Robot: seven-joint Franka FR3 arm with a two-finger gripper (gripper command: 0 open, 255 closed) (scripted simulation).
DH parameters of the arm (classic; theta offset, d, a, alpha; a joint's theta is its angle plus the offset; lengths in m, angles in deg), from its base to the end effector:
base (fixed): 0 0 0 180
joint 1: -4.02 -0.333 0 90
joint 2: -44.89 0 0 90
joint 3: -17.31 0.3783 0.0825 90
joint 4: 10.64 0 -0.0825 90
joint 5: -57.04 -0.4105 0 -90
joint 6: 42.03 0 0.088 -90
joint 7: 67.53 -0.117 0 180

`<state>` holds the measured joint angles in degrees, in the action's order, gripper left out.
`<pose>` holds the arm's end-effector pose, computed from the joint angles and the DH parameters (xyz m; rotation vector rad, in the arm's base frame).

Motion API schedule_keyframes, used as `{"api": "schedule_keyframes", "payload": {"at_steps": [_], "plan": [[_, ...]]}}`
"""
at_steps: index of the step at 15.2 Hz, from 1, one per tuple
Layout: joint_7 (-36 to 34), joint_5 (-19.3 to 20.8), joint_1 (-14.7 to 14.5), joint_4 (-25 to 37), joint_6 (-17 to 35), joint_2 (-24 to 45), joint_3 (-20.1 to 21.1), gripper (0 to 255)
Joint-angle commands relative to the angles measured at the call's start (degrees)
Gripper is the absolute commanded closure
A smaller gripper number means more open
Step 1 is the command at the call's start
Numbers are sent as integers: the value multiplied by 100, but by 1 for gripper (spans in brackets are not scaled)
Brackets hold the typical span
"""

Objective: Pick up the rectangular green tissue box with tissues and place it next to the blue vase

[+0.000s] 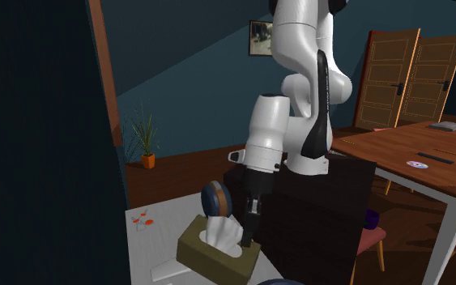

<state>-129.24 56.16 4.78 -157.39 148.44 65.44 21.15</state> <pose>0.5071 0.0265 0.2034 -2.4821 1.4344 -0.4793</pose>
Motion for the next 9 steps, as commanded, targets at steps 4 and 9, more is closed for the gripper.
{"api": "schedule_keyframes", "payload": {"at_steps": [4,9], "plan": [[17,-5,-41,122,354,473,-42,255],[32,-7,-68,283,661,941,-71,255]]}}
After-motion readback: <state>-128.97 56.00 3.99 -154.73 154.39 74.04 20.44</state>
